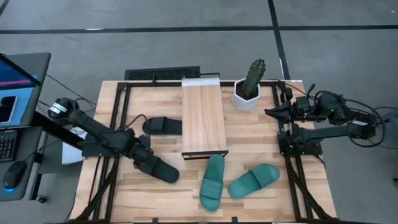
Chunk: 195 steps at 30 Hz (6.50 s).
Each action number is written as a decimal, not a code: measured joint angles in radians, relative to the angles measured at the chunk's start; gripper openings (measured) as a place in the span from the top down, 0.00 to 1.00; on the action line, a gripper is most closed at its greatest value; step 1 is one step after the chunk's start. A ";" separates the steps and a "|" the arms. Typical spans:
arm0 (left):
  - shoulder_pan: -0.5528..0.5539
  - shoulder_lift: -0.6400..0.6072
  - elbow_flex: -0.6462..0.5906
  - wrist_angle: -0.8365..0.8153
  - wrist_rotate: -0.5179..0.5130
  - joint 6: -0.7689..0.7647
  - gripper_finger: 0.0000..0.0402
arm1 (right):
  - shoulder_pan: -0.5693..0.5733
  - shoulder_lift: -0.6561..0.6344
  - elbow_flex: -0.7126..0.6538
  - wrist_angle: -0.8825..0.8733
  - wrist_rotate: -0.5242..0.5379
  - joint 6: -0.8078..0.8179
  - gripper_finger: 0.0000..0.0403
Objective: Pick and place slides into the shelf
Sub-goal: Put the bottom black slipper on the shelf
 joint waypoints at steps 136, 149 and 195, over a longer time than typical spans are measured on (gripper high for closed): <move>-0.046 -0.938 -0.475 0.397 0.030 -0.424 0.59 | 0.000 0.000 0.000 0.000 0.000 0.000 1.00; -0.047 -0.801 -0.475 0.548 0.047 -0.418 0.59 | 0.000 0.000 0.000 0.000 0.000 0.000 1.00; -0.101 -0.552 -0.474 0.866 0.118 -0.266 1.00 | 0.000 0.000 0.000 0.000 0.000 0.000 1.00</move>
